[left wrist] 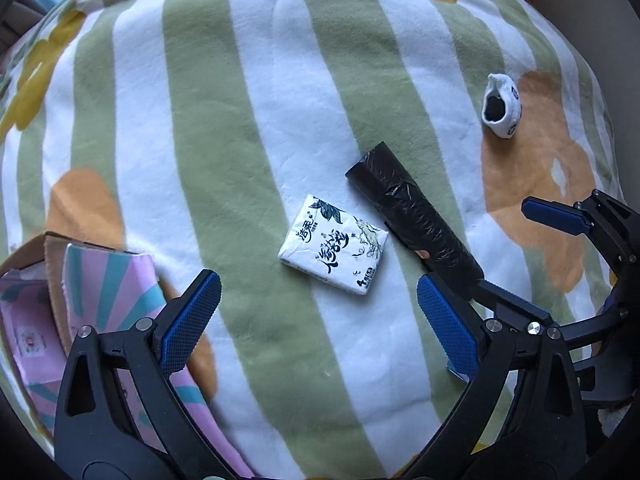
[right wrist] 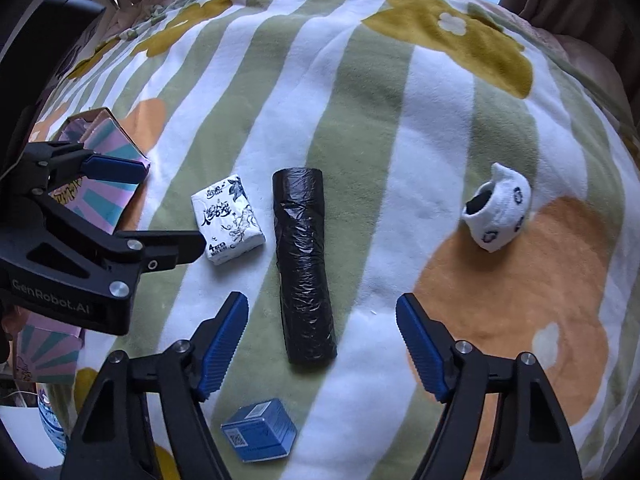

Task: Organize objects
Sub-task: 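Grasp the white tissue pack with left tool while right tool grasps black rolled bag, then lift the tissue pack and black bag and carry both over the box, then release the tissue pack from left tool while right tool drops black bag in box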

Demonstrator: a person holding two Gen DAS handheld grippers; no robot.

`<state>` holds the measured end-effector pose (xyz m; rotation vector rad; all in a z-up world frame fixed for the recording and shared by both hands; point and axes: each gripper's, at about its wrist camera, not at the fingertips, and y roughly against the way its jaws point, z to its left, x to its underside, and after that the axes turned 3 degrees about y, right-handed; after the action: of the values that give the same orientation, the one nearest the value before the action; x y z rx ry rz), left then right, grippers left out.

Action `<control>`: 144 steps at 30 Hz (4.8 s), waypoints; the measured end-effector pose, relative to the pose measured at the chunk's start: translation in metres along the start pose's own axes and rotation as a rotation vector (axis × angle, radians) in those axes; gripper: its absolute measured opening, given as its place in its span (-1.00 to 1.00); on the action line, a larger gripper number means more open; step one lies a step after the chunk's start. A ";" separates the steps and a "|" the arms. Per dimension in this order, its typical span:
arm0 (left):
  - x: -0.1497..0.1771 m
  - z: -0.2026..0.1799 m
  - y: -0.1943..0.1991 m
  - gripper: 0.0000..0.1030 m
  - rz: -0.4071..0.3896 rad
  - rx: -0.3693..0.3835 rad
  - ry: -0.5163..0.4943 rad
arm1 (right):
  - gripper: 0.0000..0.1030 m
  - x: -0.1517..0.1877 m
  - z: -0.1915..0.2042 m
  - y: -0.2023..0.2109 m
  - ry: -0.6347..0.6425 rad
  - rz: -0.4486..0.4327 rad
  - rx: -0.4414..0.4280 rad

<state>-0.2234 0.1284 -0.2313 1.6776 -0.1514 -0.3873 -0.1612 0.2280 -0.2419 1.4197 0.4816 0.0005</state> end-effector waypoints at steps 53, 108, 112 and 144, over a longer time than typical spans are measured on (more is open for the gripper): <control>0.027 -0.004 0.122 0.23 -0.168 0.086 0.112 | -0.46 -0.002 0.016 0.117 -0.096 -0.064 0.059; 0.255 0.135 0.228 0.23 -0.288 -0.108 0.691 | -0.46 -0.044 0.210 0.166 0.177 -0.077 -0.047; 0.269 0.150 0.209 0.23 -0.250 -0.123 0.753 | -0.46 -0.060 0.233 0.140 0.237 -0.038 -0.079; 0.255 0.188 0.095 0.23 -0.048 -0.135 0.814 | -0.43 -0.106 0.314 -0.036 0.552 0.191 -0.154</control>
<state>-0.0372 -0.1431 -0.1992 1.5864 0.5062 0.2624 -0.1667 -0.1043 -0.2196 1.3003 0.7772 0.5837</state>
